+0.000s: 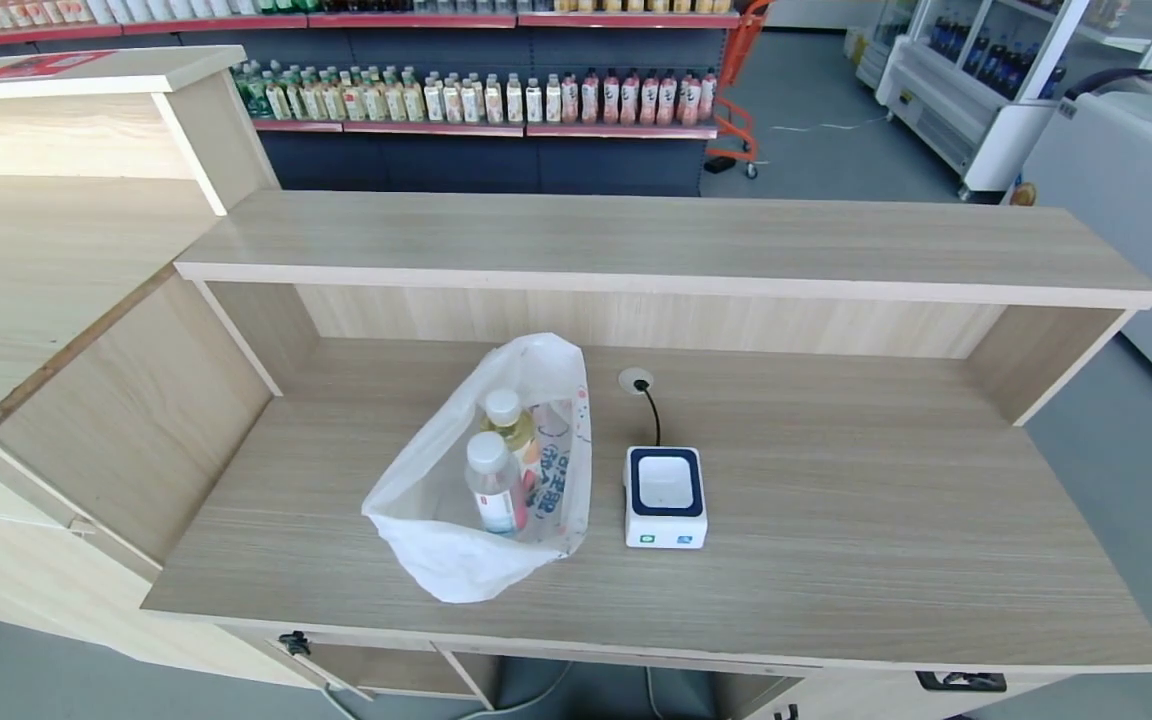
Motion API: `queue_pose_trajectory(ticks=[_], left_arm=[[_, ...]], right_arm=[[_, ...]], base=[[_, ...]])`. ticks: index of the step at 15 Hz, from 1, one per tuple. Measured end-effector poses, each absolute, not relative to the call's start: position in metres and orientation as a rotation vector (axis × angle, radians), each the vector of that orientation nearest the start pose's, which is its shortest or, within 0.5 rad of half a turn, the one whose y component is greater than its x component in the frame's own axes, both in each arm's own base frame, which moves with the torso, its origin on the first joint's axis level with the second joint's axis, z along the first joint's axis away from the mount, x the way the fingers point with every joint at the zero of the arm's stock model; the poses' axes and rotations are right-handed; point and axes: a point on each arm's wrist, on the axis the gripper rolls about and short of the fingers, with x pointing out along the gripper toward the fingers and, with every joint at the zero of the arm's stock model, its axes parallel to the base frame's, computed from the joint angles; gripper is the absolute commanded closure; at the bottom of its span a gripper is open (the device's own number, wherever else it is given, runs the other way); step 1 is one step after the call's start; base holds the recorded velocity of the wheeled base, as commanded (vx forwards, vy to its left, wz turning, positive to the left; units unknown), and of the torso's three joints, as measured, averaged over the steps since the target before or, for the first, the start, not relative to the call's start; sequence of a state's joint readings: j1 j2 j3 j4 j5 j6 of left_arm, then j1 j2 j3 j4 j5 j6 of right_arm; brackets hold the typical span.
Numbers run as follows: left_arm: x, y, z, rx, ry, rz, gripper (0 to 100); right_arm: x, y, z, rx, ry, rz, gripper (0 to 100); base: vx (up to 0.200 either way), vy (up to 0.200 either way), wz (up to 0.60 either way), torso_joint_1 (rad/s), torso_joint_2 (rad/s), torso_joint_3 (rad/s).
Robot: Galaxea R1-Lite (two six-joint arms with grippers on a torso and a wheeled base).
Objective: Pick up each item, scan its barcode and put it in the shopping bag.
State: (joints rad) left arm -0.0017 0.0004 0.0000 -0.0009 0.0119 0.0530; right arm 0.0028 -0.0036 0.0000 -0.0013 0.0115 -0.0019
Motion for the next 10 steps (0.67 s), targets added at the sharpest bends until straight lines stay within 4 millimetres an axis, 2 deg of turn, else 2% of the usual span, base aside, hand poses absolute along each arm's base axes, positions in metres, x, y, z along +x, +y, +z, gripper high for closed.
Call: queue_pose_trajectory(ticks=[3,6,10], left_arm=[[-0.0228,0.0003,0.0756,0.036,0.0,0.011,0],[-0.0228,0.0003,0.0755,-0.001,0.0,0.011,0],[-0.0228,0.0003,0.0755,-0.005,0.0,0.01,0]], right_arm=[[-0.023,0.0002,0.0755,0.002,-0.004,0.015,0],[-0.023,0.0002,0.0755,0.001,-0.004,0.015,0],[-0.023,0.0002,0.0755,0.002,-0.004,0.015,0]], base=[[0.0,-0.2,0.0,0.006,0.0,0.005],[0.0,0.0,0.0,0.0,0.0,0.0],[0.2,0.0,0.0,-0.005,0.0,0.0]])
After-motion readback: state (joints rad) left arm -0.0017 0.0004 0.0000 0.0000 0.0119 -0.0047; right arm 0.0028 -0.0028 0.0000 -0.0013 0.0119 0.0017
